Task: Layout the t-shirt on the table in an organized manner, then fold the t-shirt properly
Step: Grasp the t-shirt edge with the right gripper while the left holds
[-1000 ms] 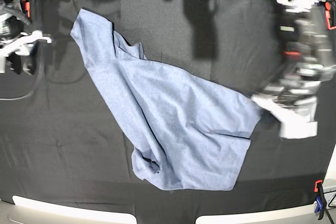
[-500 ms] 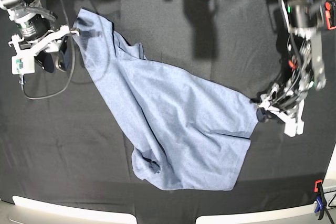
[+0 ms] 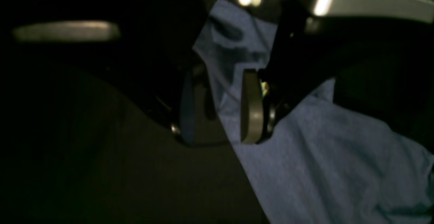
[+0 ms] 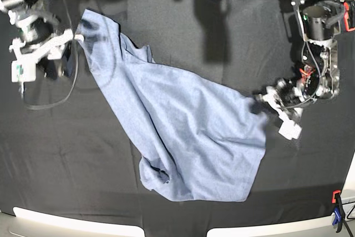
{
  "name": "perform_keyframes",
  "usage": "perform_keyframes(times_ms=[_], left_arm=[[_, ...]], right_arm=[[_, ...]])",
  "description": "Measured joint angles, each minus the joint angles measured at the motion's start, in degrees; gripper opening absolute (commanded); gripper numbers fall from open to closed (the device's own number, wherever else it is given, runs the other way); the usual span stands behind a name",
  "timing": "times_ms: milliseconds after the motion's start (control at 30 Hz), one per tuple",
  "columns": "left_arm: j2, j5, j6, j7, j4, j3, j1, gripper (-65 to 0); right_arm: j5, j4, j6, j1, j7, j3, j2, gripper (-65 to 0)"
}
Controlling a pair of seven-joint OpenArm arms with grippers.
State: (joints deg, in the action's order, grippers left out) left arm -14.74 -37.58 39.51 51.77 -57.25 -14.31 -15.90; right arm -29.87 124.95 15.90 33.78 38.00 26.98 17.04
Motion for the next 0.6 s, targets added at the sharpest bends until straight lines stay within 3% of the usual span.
perform_keyframes(times_ms=[100, 333, 467, 600], left_arm=[[-1.4, -3.7, 0.0, 2.4, 0.0, 0.0, 0.4, -65.0], [-10.6, -10.3, 0.2, 3.7, -4.0, -0.3, 9.4, -65.0], [-11.8, -9.9, 0.2, 3.8, -10.8, -4.4, 16.5, -65.0], [-11.6, -9.1, 0.1, 5.3, -17.6, -13.3, 24.3, -65.0]], right_arm=[[0.0, 0.0, 0.0, -0.6, 0.0, 0.0, 0.0, -43.4], [0.3, 0.0, 2.1, -0.5, 1.4, -5.4, -0.1, -43.4], [3.8, 0.0, 2.4, -1.4, 1.1, -12.0, 0.1, -43.4], [9.0, 0.0, 2.3, -3.3, 1.5, -18.1, 0.1, -43.4]])
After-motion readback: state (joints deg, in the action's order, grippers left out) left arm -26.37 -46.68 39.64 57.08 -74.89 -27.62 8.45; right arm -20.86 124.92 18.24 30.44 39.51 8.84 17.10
